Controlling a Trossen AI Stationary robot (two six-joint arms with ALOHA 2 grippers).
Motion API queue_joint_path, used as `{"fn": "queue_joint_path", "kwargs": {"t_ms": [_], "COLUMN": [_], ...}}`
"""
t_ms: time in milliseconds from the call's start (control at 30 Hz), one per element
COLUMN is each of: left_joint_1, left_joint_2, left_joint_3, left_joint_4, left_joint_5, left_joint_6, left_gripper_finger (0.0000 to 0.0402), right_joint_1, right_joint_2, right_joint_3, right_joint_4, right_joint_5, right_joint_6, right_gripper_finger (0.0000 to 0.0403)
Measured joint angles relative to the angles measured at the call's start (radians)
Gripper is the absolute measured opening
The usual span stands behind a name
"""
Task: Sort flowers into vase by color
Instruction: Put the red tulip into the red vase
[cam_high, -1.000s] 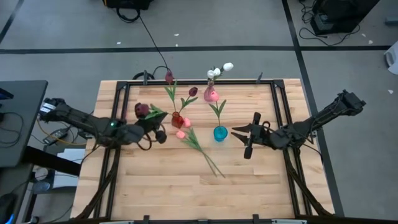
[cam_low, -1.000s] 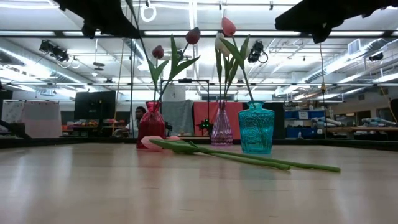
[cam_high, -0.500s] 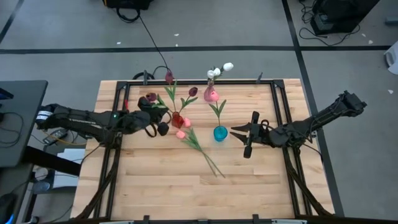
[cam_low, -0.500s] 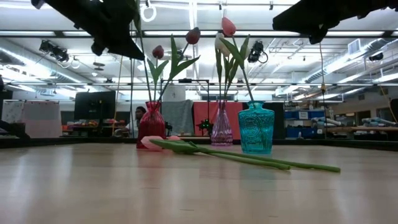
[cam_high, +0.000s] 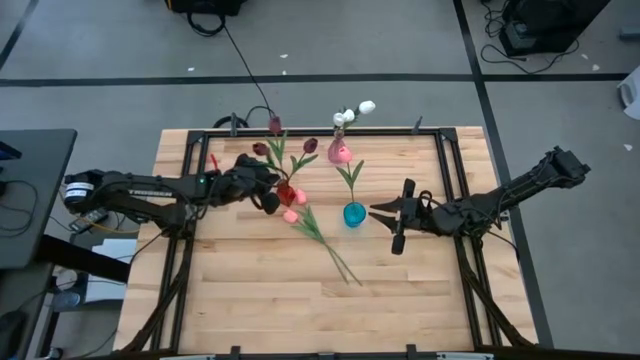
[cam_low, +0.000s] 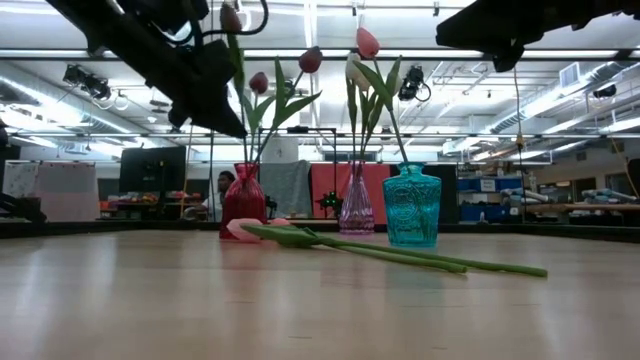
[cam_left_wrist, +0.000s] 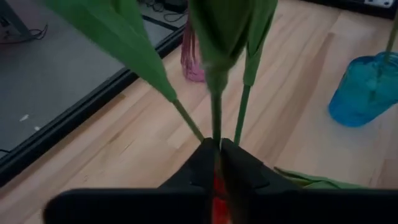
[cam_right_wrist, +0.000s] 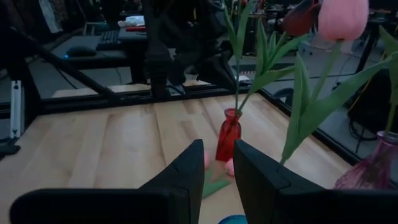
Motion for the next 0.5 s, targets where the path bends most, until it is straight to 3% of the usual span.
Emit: {"fn": "queue_joint_path", "kwargs": {"t_ms": [267, 500], "left_joint_1": [-0.001, -0.016], "left_joint_2": [-0.031, -0.073], "left_joint_3": [0.003, 0.003], "left_joint_4": [-0.084, -0.130], "left_joint_5": [0.040, 0.051], "left_joint_6": [-0.029, -0.043], "left_gripper_finger": [0.0149, 0.0178], "right_joint_1": [0.001, 0.001], "right_joint_2": [0.000, 0.000], "right_joint_3": [0.000, 0.000], "right_joint_4": [0.000, 0.016], "right_joint_5": [-0.018, -0.018], "right_joint_6": [0.013, 0.013], "right_gripper_finger": [0.0096, 0.0096]}}
